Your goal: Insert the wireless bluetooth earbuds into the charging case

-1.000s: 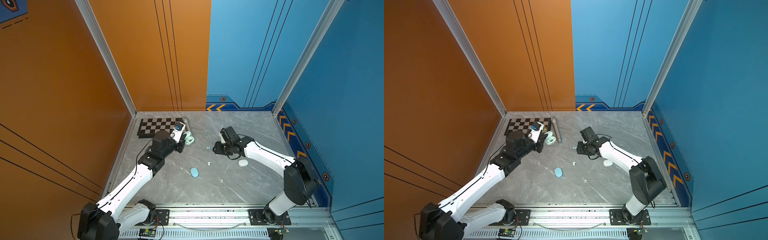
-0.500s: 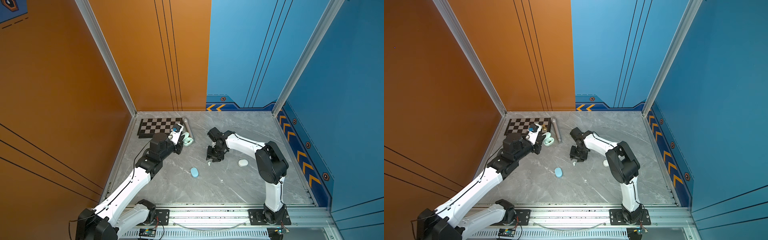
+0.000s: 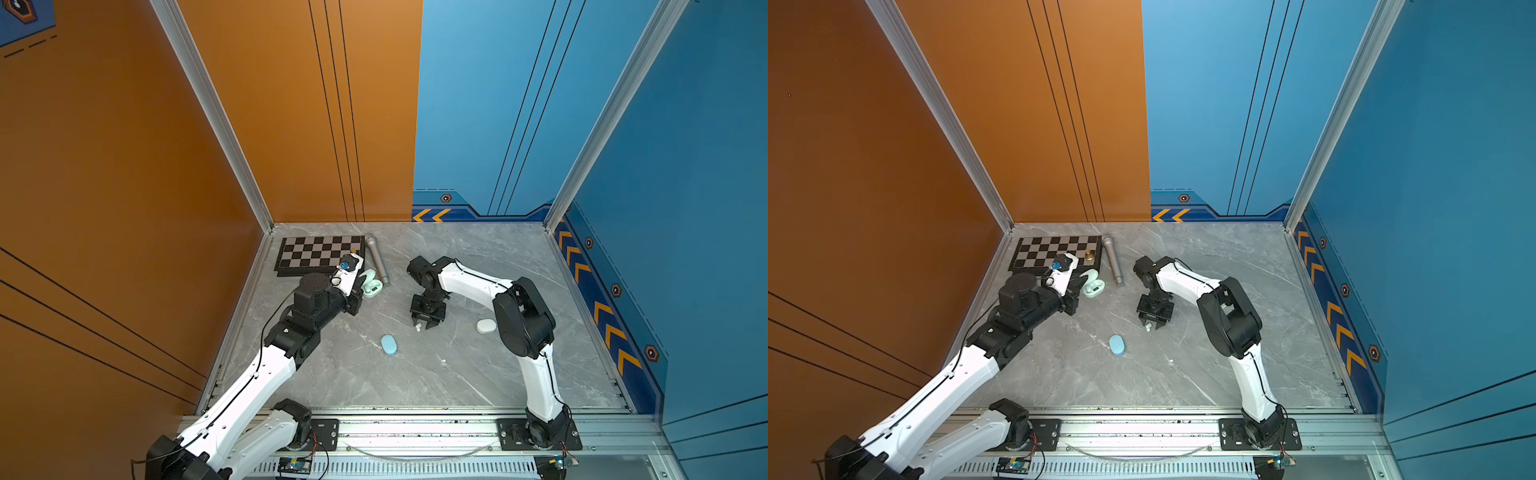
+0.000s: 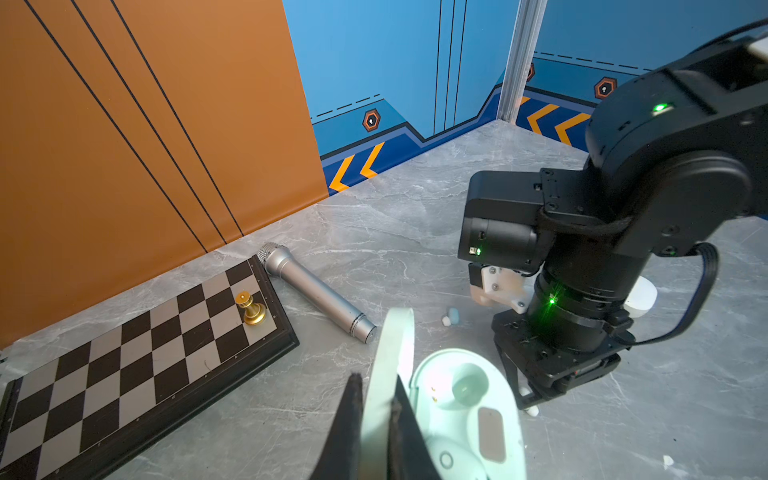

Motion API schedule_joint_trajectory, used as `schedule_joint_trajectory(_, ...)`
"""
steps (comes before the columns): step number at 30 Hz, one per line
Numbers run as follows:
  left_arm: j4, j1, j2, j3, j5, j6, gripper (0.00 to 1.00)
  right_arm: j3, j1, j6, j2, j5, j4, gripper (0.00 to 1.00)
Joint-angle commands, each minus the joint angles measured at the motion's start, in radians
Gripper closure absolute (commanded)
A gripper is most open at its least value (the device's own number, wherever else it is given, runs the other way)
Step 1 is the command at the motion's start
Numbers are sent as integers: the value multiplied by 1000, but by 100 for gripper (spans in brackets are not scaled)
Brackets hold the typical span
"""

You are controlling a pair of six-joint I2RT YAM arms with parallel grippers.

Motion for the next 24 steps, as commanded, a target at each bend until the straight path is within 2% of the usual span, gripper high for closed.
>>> schedule_joint_trajectory(1,-16,8,-21,-13,0,6,100,42,10,38,27,30,-63,59)
schedule_joint_trajectory(7,-48,10,-50,-16,-4,19,100,67,11,69,56,42,-63,65)
schedule_joint_trajectory(17,-47,13,-65,-22,-12,16,100,110,6,60,96,59,-76,66)
schedule_joint_trajectory(24,-53,14,-67,-25,-15,18,100,112,4,70,107,50,-76,76)
